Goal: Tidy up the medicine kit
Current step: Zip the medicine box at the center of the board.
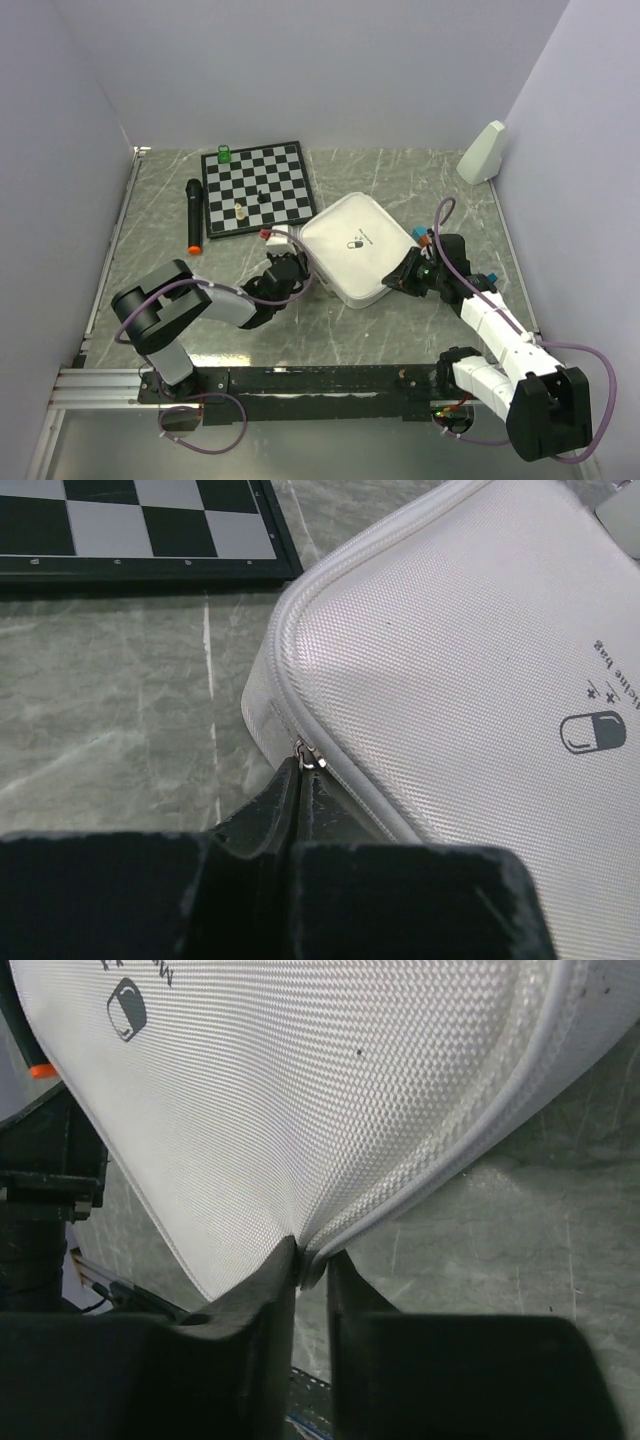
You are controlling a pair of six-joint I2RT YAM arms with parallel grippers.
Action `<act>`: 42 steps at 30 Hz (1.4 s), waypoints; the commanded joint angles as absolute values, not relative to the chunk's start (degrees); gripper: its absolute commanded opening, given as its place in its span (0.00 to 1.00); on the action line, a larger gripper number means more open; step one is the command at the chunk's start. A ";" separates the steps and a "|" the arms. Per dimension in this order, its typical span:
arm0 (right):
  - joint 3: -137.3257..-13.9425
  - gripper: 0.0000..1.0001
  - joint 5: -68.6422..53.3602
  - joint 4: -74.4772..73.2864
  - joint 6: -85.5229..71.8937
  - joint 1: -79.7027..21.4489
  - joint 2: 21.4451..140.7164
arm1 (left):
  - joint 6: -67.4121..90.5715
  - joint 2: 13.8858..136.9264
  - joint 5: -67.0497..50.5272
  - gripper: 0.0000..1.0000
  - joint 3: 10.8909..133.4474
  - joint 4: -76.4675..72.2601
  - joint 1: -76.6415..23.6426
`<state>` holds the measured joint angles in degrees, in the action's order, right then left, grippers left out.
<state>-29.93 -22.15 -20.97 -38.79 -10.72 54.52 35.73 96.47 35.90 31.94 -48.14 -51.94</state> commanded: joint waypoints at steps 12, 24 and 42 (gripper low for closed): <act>-34.18 0.69 -17.40 -27.59 -34.54 -10.11 54.85 | 37.70 89.74 48.87 0.01 26.19 -41.84 -63.71; -33.75 0.75 -16.08 -34.89 -36.74 -10.20 46.85 | 35.43 101.07 45.10 0.01 36.29 -43.68 -74.62; -30.50 0.02 -15.38 -30.32 -41.84 -10.11 51.59 | 32.25 104.59 43.50 0.01 38.59 -45.18 -76.38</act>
<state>-30.63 -10.37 -35.24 -40.91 -8.93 49.15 30.81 103.07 53.41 38.68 -45.58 -74.15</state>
